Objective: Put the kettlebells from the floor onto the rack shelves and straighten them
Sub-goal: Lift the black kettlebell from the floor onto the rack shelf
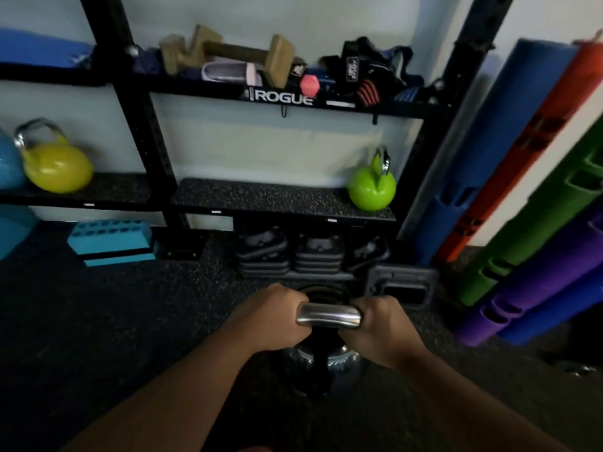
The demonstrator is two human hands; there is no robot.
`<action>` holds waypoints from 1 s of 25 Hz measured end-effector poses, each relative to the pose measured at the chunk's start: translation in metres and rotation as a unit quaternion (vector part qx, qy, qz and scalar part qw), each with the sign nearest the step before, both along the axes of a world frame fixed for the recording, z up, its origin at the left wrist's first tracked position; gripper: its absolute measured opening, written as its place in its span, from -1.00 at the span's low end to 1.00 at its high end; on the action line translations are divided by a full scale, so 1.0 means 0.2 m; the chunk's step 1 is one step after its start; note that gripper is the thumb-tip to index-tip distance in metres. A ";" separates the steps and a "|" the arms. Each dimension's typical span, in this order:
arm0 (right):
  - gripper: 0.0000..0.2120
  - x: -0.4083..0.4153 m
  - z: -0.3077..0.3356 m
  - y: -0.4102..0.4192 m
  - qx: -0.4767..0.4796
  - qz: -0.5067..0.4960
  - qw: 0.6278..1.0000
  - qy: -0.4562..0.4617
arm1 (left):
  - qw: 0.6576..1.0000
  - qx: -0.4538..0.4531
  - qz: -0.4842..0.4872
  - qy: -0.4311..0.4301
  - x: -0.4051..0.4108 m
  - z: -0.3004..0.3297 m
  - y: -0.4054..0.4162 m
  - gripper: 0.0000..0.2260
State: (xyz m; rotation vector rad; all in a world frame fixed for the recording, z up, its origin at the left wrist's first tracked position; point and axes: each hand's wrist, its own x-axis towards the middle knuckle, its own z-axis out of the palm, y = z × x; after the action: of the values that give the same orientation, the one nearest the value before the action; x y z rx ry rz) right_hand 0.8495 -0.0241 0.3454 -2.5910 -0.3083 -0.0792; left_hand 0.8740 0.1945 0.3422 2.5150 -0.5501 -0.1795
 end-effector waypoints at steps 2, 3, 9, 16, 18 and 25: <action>-0.86 0.29 0.01 0.11 0.008 -0.004 1.000 0.001 | 1.000 -0.004 0.001 0.002 0.29 0.01 0.10 -0.84; -0.85 0.44 0.01 0.15 0.009 -0.013 1.000 -0.002 | 1.000 -0.001 -0.001 0.003 0.43 0.02 0.14 -0.85; -0.76 1.22 0.00 0.24 0.024 -0.021 0.999 -0.044 | 1.000 -0.002 -0.006 0.007 1.20 0.07 0.23 -0.81; -0.88 2.20 -0.13 0.01 0.030 -0.006 0.998 -0.046 | 0.999 0.033 0.010 0.005 2.13 -0.03 -0.01 -0.77; -0.85 2.46 -0.18 -0.03 0.044 0.005 0.997 -0.061 | 0.999 0.034 0.013 0.016 2.39 -0.09 -0.07 -0.80; -0.91 3.16 -0.39 -0.11 -0.037 -0.036 0.993 -0.109 | 0.999 0.036 -0.012 0.002 3.13 -0.29 -0.17 -0.88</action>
State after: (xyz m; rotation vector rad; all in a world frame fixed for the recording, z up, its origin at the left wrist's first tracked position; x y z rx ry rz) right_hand 1.4807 -0.0453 0.2669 -2.6714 -0.3008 -0.3846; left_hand 1.5005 0.1599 0.2839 2.5782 -0.5821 -0.2184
